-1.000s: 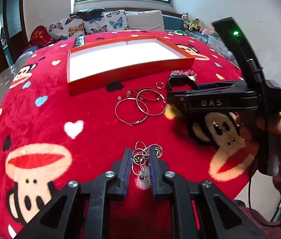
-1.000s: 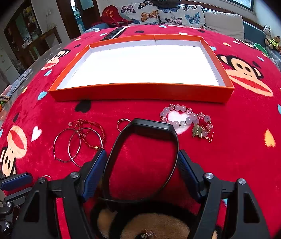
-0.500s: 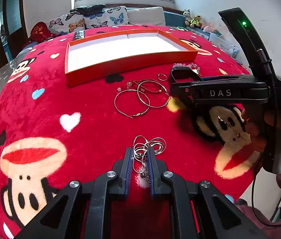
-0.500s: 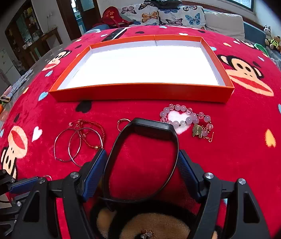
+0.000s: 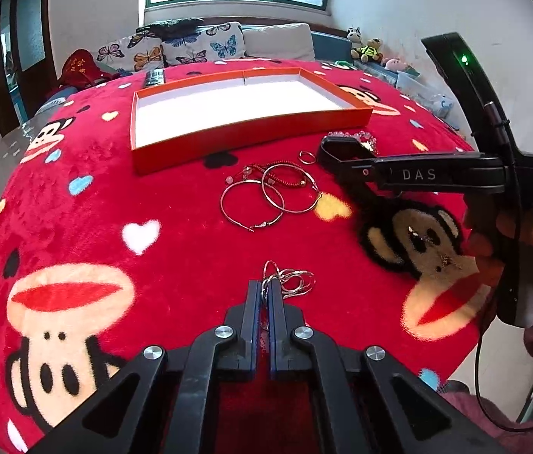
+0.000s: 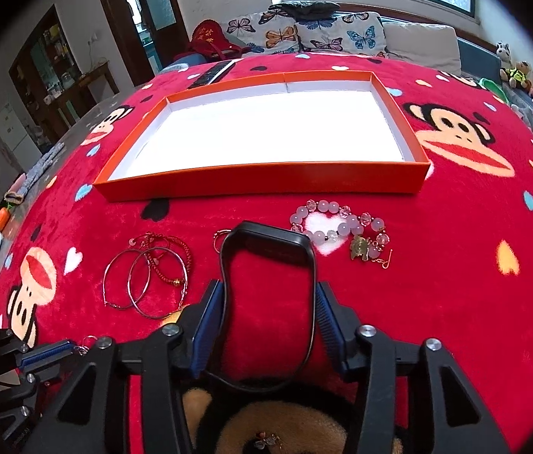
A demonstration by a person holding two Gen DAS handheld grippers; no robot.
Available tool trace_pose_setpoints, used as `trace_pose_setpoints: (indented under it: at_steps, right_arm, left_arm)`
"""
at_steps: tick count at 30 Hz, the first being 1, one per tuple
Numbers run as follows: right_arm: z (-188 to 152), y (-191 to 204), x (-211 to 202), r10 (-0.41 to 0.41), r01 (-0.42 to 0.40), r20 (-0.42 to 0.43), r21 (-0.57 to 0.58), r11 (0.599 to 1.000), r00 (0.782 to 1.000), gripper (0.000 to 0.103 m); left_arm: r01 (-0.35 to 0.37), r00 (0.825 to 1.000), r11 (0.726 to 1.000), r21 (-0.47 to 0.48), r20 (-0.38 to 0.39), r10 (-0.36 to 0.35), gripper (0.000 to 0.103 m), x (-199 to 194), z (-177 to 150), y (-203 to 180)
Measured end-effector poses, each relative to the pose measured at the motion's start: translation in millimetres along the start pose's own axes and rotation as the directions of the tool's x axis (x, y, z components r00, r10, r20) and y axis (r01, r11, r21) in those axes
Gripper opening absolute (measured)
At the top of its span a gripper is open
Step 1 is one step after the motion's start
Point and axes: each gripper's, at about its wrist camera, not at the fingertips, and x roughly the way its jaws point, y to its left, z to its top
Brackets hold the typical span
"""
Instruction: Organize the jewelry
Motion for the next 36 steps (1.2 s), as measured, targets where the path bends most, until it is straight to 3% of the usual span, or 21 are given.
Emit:
trace_pose_setpoints:
  at_steps: [16,24,29,36]
  right_arm:
    - [-5.4,0.0,-21.7,0.052,-0.052,0.017,-0.018,0.998,0.998,0.049]
    - [1.0,0.7,-43.4,0.077,-0.075,0.045,-0.057,0.996,0.996,0.049]
    - [12.5,-0.4,-58.7,0.102,-0.097,0.065,-0.073,0.993,0.993,0.049]
    - [40.6,-9.3,-70.7,0.099,-0.091,0.098,-0.086,0.992,0.990,0.049]
  left_arm:
    - [-0.019,0.994,1.000,-0.015,0.108,0.020,0.001,-49.0,24.3,4.0]
    - [-0.030,0.979,0.999,0.015,0.201,0.027,0.001,-90.0,52.2,0.3]
    - [-0.034,0.967,0.999,0.030,0.255,0.025,0.001,-114.3,78.7,2.2]
    - [-0.070,0.939,0.996,0.060,0.342,0.045,0.001,-146.5,143.1,11.7]
